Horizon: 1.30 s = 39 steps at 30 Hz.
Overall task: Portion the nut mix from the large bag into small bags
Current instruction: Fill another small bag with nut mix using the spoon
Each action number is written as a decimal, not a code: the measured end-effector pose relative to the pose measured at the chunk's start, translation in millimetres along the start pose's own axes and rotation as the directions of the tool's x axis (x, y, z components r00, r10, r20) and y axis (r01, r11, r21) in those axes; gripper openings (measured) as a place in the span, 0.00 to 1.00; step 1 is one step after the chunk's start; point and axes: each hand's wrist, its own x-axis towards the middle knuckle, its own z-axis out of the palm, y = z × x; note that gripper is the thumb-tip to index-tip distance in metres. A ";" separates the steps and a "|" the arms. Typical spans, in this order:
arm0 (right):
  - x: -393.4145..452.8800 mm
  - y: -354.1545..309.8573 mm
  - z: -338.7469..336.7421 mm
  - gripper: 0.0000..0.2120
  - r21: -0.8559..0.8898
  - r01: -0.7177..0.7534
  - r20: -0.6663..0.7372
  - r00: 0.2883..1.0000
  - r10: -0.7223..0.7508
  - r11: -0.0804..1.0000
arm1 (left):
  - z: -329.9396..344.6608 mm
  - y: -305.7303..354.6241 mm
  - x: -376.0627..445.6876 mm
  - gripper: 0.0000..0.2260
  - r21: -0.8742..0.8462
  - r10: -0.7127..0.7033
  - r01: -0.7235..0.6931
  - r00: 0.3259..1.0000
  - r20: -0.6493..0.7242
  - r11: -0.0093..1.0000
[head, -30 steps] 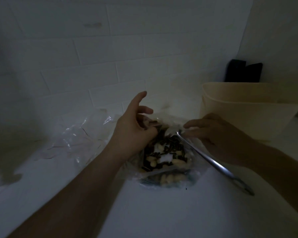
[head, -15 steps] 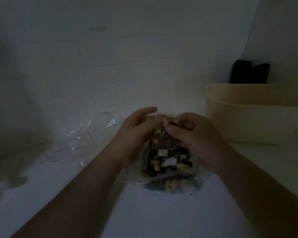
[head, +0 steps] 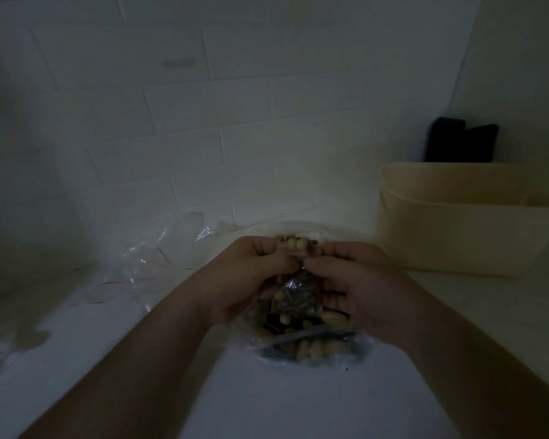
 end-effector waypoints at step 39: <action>1.4 7.3 10.4 0.28 -0.277 0.272 -0.096 0.946 -0.308 0.922 | 14.2 -7.2 4.7 0.07 0.096 0.446 -0.436 0.879 -0.168 0.895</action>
